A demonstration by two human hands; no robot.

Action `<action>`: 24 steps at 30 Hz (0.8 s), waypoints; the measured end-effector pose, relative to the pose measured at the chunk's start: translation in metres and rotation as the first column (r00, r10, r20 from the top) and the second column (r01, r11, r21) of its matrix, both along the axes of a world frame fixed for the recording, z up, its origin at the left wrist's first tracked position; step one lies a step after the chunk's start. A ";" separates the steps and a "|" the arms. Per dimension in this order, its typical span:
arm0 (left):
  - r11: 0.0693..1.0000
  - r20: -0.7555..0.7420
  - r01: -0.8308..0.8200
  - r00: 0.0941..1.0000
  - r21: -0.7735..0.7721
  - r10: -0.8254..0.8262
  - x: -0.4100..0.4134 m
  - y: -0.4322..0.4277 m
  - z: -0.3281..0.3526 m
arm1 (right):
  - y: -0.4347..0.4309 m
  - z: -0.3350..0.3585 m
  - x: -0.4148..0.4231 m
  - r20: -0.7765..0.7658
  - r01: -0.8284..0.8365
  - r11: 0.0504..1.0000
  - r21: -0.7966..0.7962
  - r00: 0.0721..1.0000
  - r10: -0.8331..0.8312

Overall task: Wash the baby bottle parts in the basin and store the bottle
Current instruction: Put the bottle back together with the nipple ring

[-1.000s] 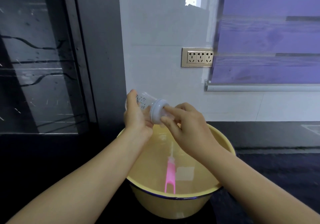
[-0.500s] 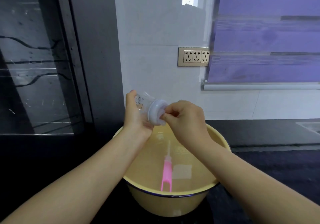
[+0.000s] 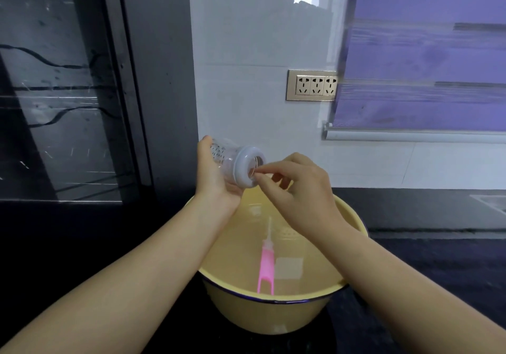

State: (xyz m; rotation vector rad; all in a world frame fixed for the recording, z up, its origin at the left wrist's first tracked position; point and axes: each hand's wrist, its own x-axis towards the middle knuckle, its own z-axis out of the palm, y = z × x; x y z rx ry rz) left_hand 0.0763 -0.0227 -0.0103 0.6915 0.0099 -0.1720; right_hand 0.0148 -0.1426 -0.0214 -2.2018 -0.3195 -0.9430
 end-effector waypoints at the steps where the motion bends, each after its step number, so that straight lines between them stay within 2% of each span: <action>1: 1.000 0.015 -0.017 1.000 0.000 0.017 0.000 0.001 0.000 | -0.001 0.000 0.000 -0.028 0.003 1.000 0.011 1.000 -0.002; 5: 0.993 0.111 -0.107 0.989 0.052 0.101 0.004 0.001 0.004 | -0.003 0.002 0.001 -0.149 0.014 0.997 0.080 0.989 -0.002; 9: 0.960 0.221 -0.264 0.945 0.093 0.239 0.006 0.000 0.008 | -0.003 0.006 -0.005 -0.168 -0.035 0.988 0.149 0.984 0.061; 12: 0.938 0.218 -0.344 0.920 0.054 0.325 0.007 0.000 0.007 | -0.001 0.005 -0.007 -0.188 -0.067 0.981 0.180 0.977 0.102; 20: 0.978 0.226 -0.172 0.964 0.122 0.141 0.008 0.002 0.006 | -0.004 0.005 -0.003 -0.217 -0.143 0.917 0.372 0.947 0.236; 24: 0.947 0.188 -0.260 0.956 0.188 0.225 0.011 0.002 0.011 | -0.004 0.007 -0.001 -0.278 -0.115 0.889 0.443 0.926 0.257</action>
